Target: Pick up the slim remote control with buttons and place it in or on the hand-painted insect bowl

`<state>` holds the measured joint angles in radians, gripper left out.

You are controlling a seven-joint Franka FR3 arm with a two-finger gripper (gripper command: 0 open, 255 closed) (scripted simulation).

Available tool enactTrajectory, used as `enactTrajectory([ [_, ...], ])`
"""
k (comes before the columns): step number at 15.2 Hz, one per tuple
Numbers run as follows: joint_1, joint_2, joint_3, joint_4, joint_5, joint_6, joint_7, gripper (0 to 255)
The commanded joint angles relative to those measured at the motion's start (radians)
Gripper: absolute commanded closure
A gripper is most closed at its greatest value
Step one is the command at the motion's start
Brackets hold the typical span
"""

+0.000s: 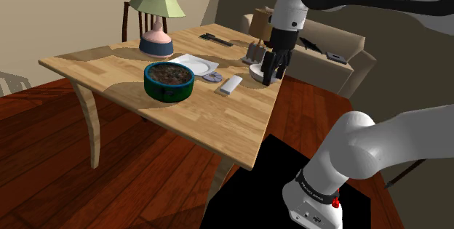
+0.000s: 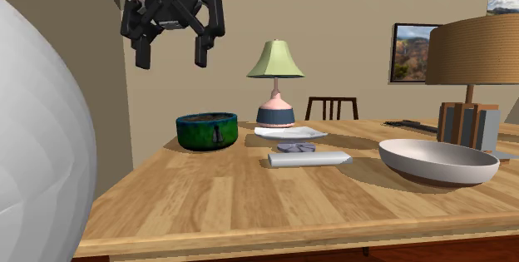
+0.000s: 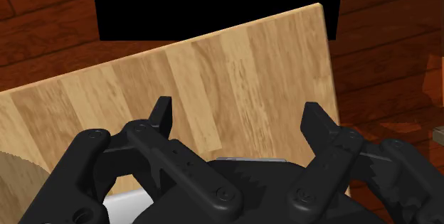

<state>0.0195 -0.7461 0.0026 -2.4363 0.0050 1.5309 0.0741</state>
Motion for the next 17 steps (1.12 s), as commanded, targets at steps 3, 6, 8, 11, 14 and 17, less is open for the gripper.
enactTrajectory([
  [3,-0.023,0.062,0.003,0.004,0.005,0.068,0.051,0],
  [6,-0.057,0.158,0.005,0.02,0.01,0.164,0.126,0],
  [8,-0.079,0.224,0.004,0.036,0.012,0.224,0.175,0],
  [11,-0.111,0.321,-0.001,0.066,0.013,0.308,0.247,0],
  [14,-0.141,0.418,-0.01,0.105,0.013,0.383,0.316,0],
  [17,-0.169,0.513,-0.023,0.149,0.012,0.45,0.383,0],
])
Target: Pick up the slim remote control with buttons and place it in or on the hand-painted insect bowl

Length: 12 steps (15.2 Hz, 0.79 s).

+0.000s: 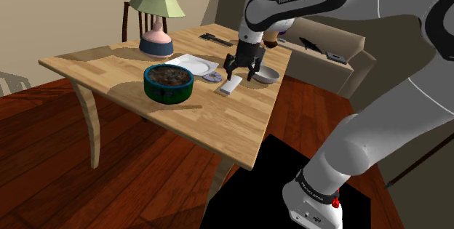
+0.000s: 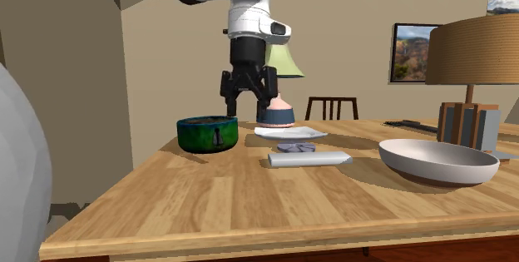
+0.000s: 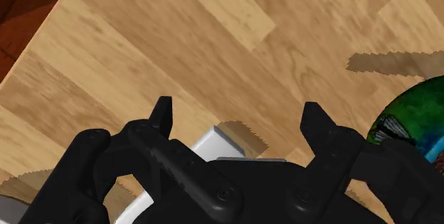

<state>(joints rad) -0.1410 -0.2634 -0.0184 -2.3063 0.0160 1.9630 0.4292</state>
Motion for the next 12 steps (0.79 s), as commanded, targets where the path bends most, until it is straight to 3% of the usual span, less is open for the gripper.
enactTrajectory([
  [1,-0.017,0.061,-0.007,0.035,0.001,0.039,0.05,0],
  [12,-0.106,0.373,-0.086,0.234,0.022,0.215,0.265,0],
])
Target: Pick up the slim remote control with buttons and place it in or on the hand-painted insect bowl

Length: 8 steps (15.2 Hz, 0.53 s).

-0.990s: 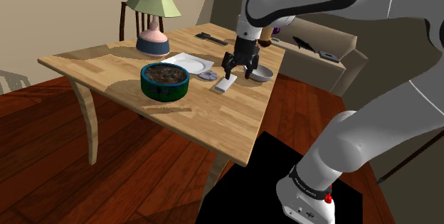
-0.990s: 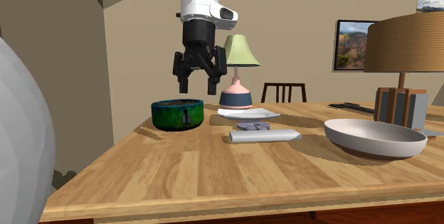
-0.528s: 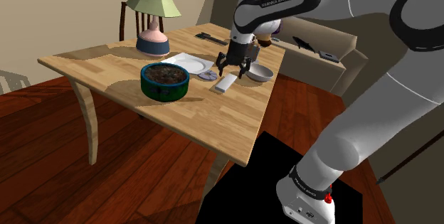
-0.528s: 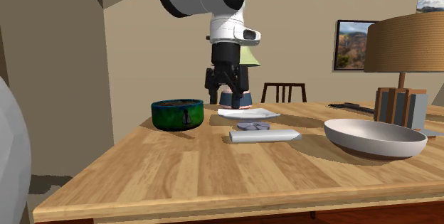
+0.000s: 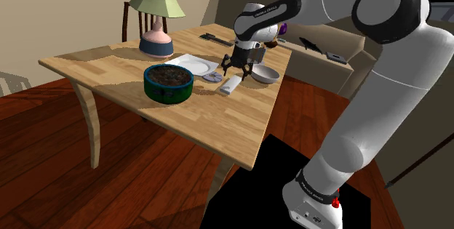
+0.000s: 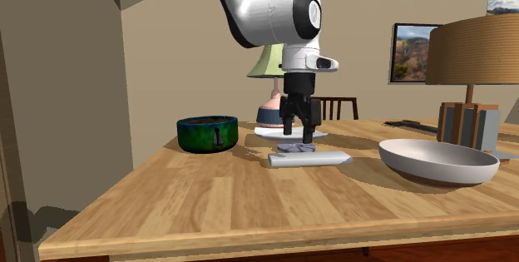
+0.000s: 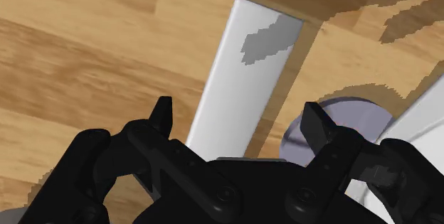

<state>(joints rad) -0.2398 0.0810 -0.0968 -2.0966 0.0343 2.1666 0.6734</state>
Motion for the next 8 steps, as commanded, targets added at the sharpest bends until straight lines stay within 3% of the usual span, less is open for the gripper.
enactTrajectory([
  [1,-0.015,0.055,-0.016,0.044,0.009,0.023,0.039,0],
  [8,-0.02,0.112,-0.019,0.023,0.02,0.103,0.042,0],
])
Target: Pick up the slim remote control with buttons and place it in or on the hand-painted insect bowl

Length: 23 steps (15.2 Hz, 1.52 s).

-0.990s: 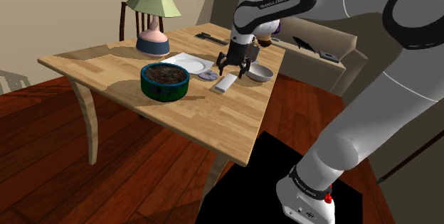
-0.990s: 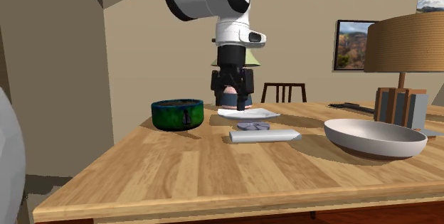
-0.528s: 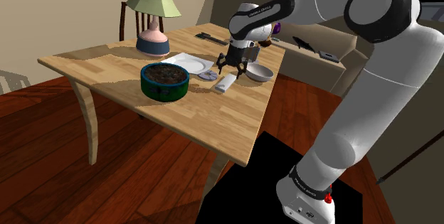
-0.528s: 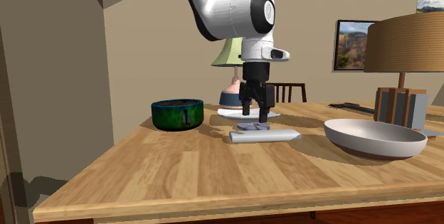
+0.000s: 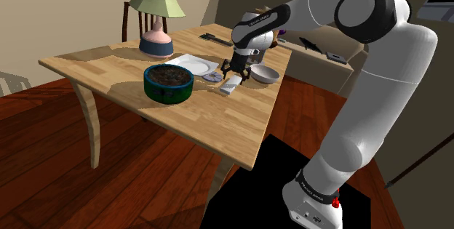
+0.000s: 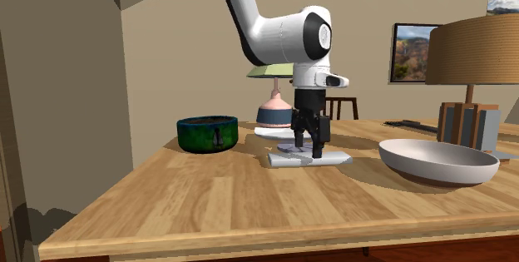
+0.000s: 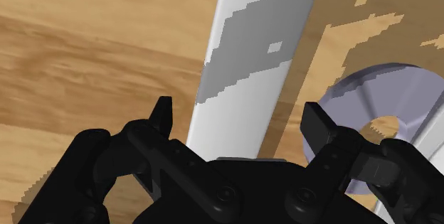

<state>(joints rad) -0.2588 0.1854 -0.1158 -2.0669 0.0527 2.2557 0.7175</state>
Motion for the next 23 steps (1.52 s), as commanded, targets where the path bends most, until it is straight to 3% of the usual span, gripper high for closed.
enactTrajectory([
  [1,-0.001,0.015,0.0,-0.011,0.003,0.026,-0.003,0],
  [9,-0.001,0.019,0.001,-0.013,0.004,0.033,-0.004,0],
  [10,-0.001,0.019,0.001,-0.013,0.004,0.033,-0.004,255],
  [19,-0.001,0.019,0.001,-0.013,0.004,0.033,-0.004,255],
  [23,0.0,-0.01,-0.001,0.006,-0.002,-0.016,0.001,255],
])
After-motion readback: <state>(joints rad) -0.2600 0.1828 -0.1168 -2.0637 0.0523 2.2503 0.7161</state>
